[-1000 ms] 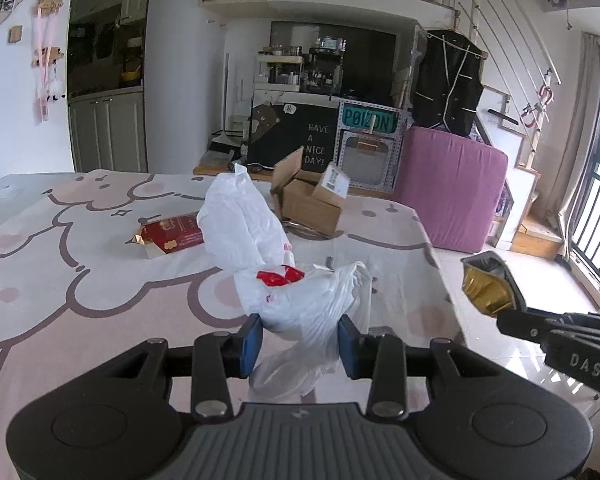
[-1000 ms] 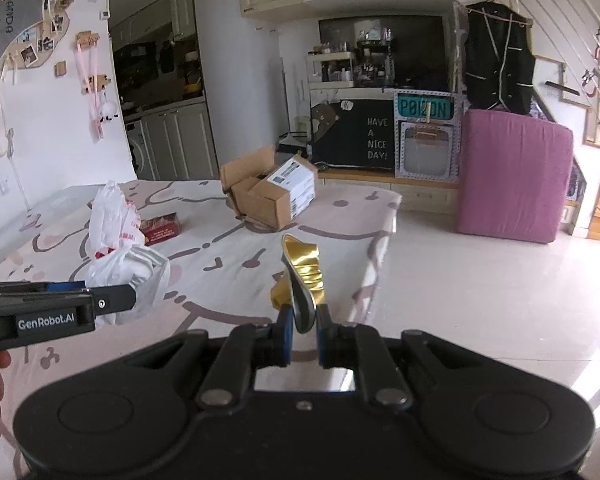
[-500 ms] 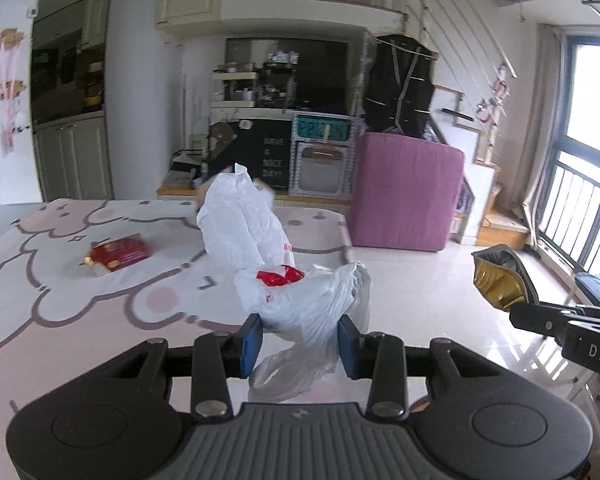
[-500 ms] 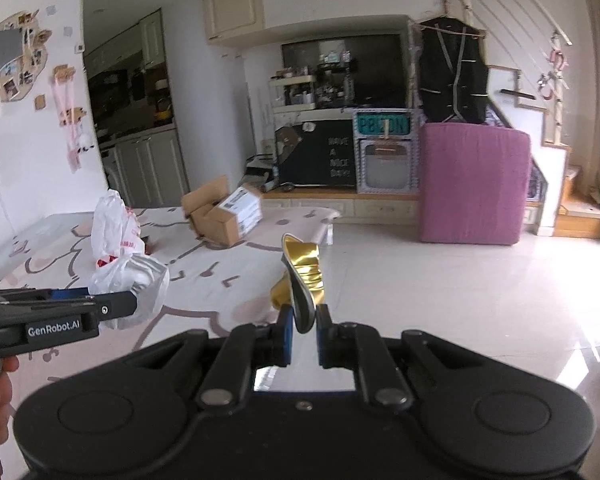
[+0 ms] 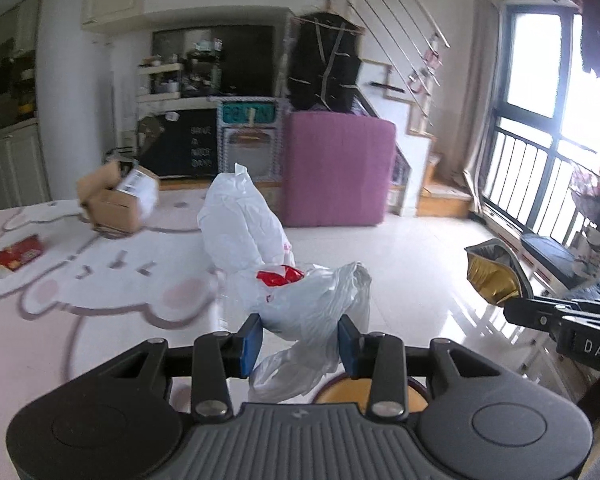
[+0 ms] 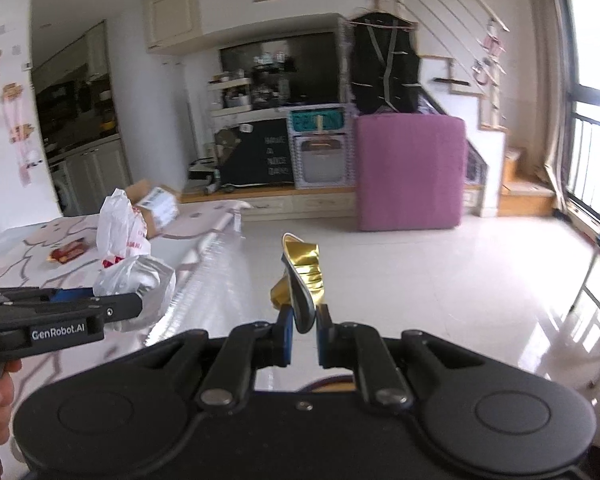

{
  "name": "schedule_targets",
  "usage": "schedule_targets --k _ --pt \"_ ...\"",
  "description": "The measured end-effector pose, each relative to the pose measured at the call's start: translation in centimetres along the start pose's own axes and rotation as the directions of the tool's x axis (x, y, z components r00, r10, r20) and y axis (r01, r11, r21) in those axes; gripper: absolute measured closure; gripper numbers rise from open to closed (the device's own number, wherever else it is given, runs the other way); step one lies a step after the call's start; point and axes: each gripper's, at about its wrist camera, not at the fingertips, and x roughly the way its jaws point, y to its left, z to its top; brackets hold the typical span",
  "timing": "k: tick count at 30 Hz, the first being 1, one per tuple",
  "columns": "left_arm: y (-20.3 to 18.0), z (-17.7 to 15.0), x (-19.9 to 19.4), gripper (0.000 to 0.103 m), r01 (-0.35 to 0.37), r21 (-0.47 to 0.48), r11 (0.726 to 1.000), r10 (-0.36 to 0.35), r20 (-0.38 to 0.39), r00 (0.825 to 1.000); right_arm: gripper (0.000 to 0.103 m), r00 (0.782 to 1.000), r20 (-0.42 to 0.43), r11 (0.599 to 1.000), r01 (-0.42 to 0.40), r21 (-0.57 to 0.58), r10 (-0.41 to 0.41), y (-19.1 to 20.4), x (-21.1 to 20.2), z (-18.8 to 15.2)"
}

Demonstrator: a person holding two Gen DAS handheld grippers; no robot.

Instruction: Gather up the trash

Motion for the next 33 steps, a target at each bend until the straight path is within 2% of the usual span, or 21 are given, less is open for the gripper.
schedule_targets --k 8,13,22,25,28,31,33 --pt "-3.8 -3.2 3.8 0.062 0.085 0.037 0.996 -0.081 -0.105 0.991 0.091 0.997 -0.043 0.997 0.066 0.05 -0.064 -4.1 0.3 -2.8" --pt "-4.8 -6.0 7.4 0.062 0.146 0.015 0.989 -0.139 -0.212 0.967 0.091 0.992 -0.1 0.991 0.086 0.102 -0.076 -5.9 2.1 -5.4" --pt "-5.9 -11.1 14.1 0.062 0.166 -0.026 0.986 -0.164 -0.354 0.921 0.091 0.966 -0.245 0.977 0.13 0.171 -0.085 -7.6 7.3 -11.2" --pt "-5.8 -12.5 16.5 0.062 0.192 -0.064 0.979 -0.201 -0.406 0.891 0.091 0.955 -0.284 0.973 0.139 0.184 -0.083 -8.2 8.7 -12.2" --pt "-5.5 -13.7 19.0 0.062 0.233 -0.14 0.962 -0.272 -0.476 0.837 0.091 0.947 -0.311 0.971 0.143 0.193 -0.078 -8.8 10.1 -12.4" --pt "-5.5 -15.0 20.8 0.062 0.228 -0.162 0.96 -0.279 -0.506 0.816 0.091 0.94 -0.336 0.971 0.139 0.196 -0.067 -9.1 11.6 -12.7" --pt "-5.3 -16.1 22.2 0.062 0.223 -0.212 0.952 -0.304 -0.537 0.787 0.091 0.934 -0.353 0.972 0.132 0.196 -0.056 -9.2 12.6 -12.9"
